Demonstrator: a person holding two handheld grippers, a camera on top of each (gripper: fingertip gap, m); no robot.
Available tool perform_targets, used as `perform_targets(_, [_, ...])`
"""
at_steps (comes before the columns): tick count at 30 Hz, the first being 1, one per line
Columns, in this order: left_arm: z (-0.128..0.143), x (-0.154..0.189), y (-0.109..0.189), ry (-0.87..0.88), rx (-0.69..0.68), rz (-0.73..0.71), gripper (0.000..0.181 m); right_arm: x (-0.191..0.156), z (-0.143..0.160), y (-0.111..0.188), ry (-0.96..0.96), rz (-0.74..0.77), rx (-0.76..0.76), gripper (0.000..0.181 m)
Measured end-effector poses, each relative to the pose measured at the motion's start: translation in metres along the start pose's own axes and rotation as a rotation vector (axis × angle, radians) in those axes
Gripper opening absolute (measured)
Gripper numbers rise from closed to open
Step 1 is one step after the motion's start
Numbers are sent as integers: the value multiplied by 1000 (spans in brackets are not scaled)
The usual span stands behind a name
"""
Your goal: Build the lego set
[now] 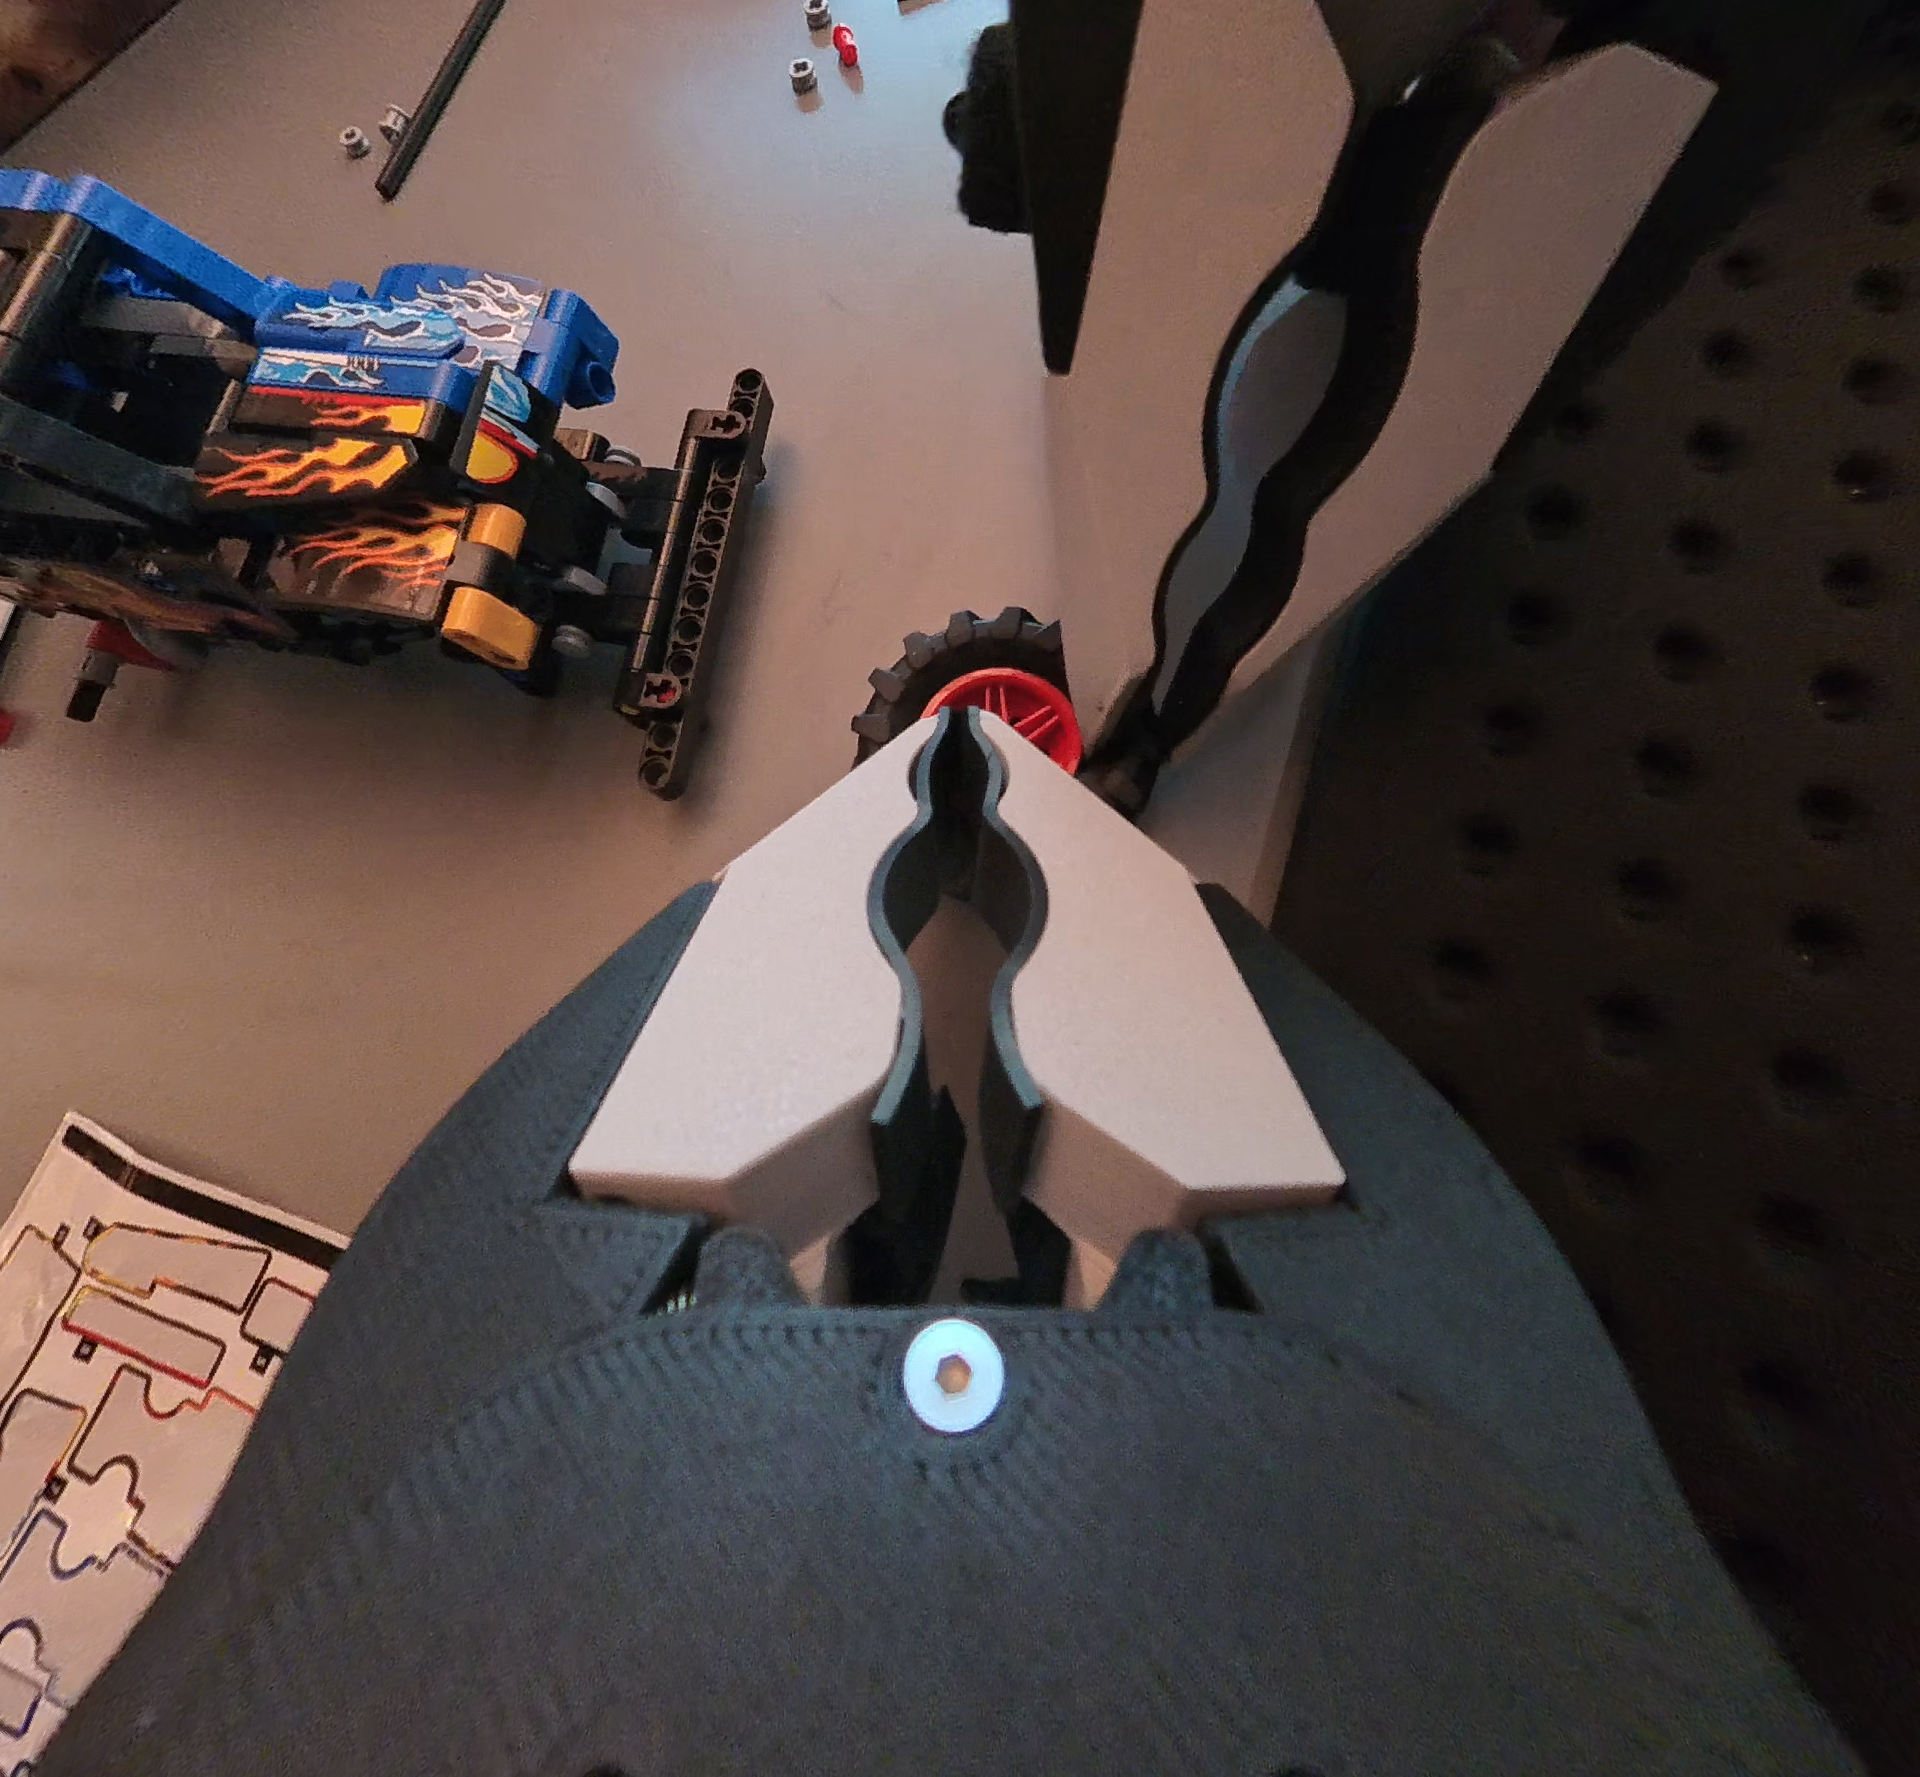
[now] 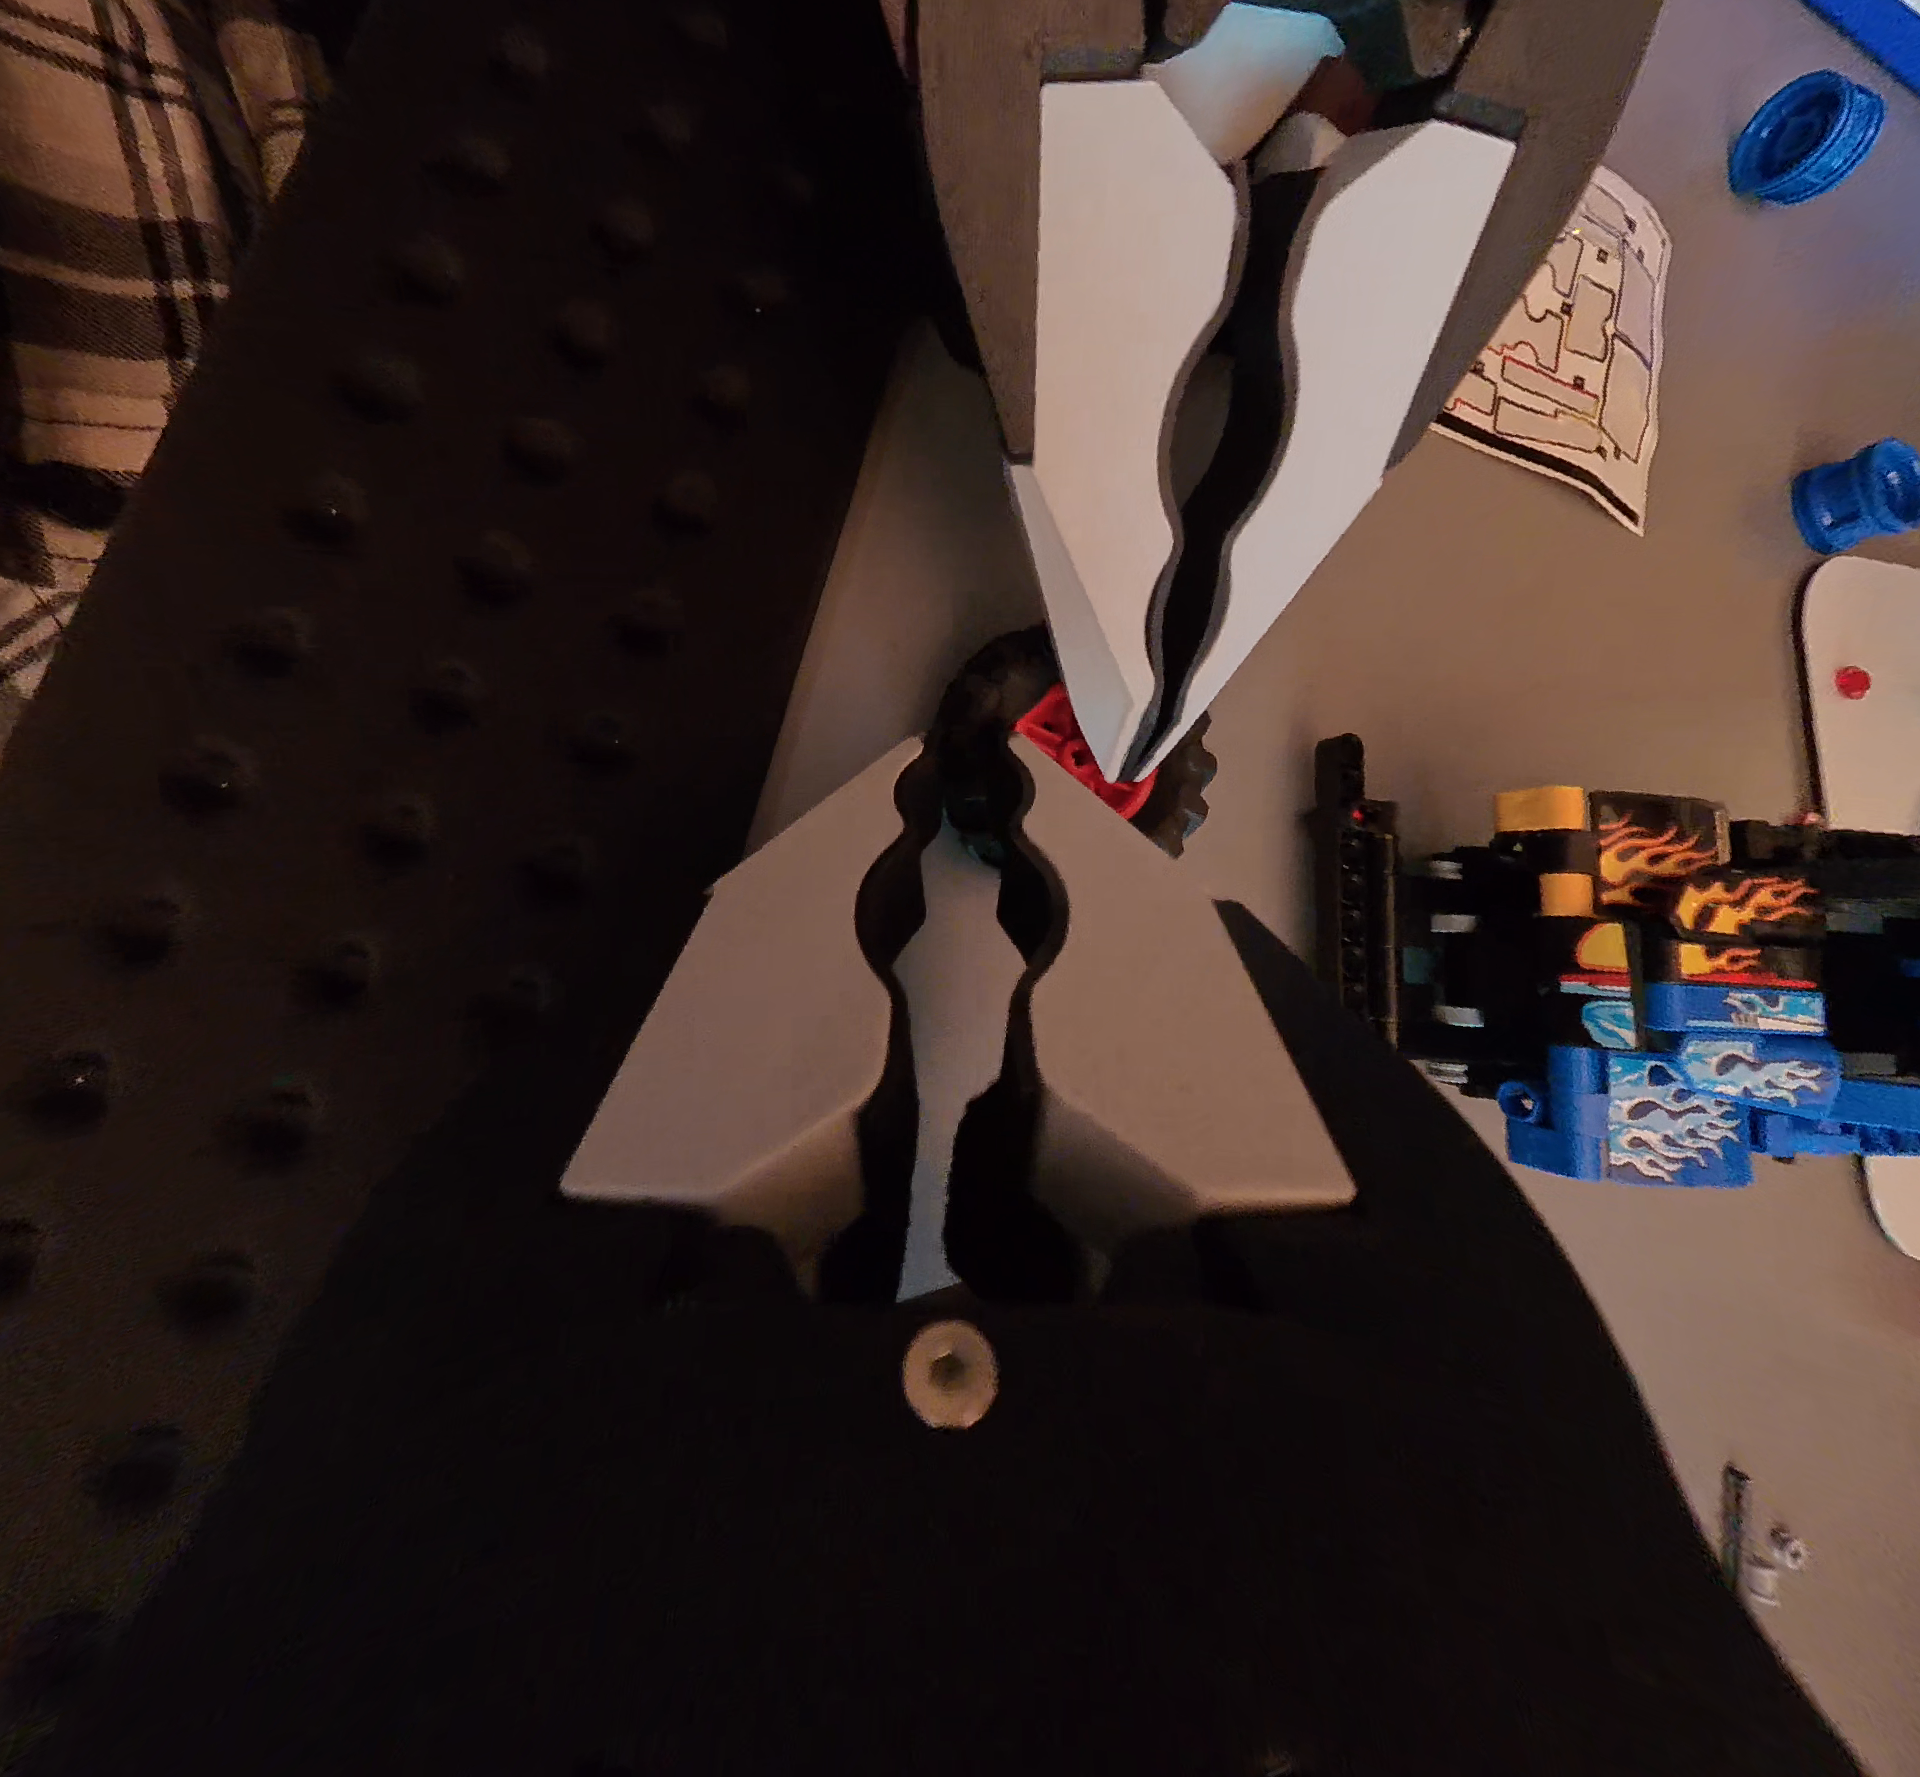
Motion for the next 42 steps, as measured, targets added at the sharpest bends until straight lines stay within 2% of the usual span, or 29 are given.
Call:
perform_targets(8, [0,0,0,23,1,6,0,0,-2,-4,-7,-10,-87,6])
perform_targets(14, [2,-4,6,-9,-16,47,0,0,-1,1,-85,2,30,13])
perform_targets(18, [1,-4,6,-13,-23,54,0,7,3,15,-130,21,60,17])
perform_targets(27, [4,2,9,-19,-6,52,0,7,12,16,-74,43,-17,7])
perform_targets(31, [4,1,13,1,10,51,0,8,12,16,-81,36,-13,7])
perform_targets(32, [1,-4,16,21,36,35,0,9,12,18,-99,40,-5,12])
perform_targets(33, [-3,-10,22,49,67,16,3,12,12,22,-137,46,23,33])
perform_targets(34, [-3,-18,27,67,81,-9,9,15,12,27,-176,44,69,37])
perform_targets(37, [3,-26,32,60,59,-41,29,23,21,48,-229,92,108,36])
perform_targets(42, [6,-6,19,-20,-18,3,69,30,35,68,-308,160,103,37])
Point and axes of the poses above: each gripper's, where its closed fingertips meet, y back along the fingers, z out of its underside, x = y × z across the jaws, the point moved 3 cm from there along y, back along the fingers, and after that the axes turned 14 degrees about -z, right-handed, at the moved point
